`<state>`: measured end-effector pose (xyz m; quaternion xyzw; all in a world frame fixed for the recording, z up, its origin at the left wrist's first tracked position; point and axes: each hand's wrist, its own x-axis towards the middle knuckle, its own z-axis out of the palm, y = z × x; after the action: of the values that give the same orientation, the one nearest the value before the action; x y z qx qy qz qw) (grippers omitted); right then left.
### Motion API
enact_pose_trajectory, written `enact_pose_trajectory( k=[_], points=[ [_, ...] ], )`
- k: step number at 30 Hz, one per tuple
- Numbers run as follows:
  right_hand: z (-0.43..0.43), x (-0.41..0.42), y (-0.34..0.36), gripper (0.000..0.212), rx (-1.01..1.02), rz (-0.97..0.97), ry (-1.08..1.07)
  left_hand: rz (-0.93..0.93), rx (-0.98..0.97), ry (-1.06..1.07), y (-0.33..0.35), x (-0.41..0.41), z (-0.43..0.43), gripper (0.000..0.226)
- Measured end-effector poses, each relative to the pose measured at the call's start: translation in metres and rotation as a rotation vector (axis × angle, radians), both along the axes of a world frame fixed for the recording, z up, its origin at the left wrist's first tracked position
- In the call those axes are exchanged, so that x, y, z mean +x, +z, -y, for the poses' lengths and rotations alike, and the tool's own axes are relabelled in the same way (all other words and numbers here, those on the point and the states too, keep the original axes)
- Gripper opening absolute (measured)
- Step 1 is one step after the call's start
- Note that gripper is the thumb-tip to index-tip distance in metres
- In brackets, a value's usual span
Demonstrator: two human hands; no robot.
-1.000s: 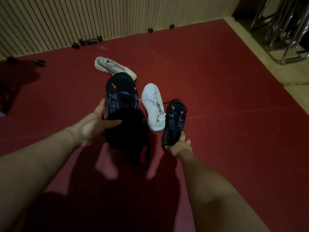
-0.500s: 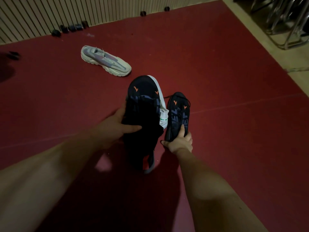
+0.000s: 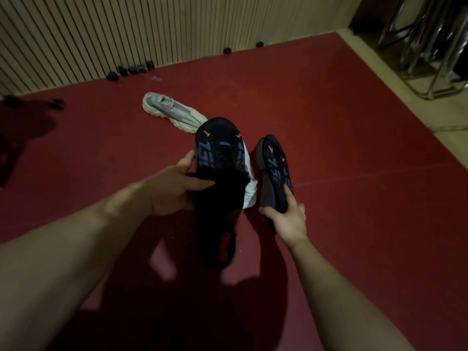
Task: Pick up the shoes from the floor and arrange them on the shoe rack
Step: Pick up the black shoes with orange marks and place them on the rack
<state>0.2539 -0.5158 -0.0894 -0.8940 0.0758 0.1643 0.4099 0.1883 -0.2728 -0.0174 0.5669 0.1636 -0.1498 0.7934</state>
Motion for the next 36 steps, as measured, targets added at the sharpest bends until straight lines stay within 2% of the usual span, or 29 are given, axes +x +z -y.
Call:
enact_pose_trajectory(
  k=[4, 10, 16, 22, 29, 36],
  points=[
    [-0.025, -0.009, 0.041, 0.085, 0.038, 0.064, 0.106, 0.048, 0.035, 0.122, 0.04, -0.021, -0.016, 0.098],
    [-0.052, -0.023, 0.114, 0.088, 0.138, 0.075, 0.079, 0.033, 0.1, 0.304, 0.104, -0.081, -0.054, 0.096],
    [-0.083, -0.054, 0.175, 0.085, 0.064, 0.279, 0.26, 0.095, 0.078, 0.433, 0.141, -0.126, -0.071, 0.097],
    [-0.135, -0.117, 0.208, 0.093, 0.121, 0.356, 0.35, 0.199, 0.065, 0.498, 0.165, -0.186, -0.108, 0.093],
    [-0.204, -0.195, 0.247, 0.09, 0.162, 0.475, 0.495, 0.364, 0.065, 0.547, 0.192, -0.285, -0.187, 0.082],
    [-0.325, -0.282, 0.281, 0.096, 0.216, 0.562, 0.687, 0.468, 0.106, 0.58, 0.213, -0.402, -0.28, 0.101]
  ],
)
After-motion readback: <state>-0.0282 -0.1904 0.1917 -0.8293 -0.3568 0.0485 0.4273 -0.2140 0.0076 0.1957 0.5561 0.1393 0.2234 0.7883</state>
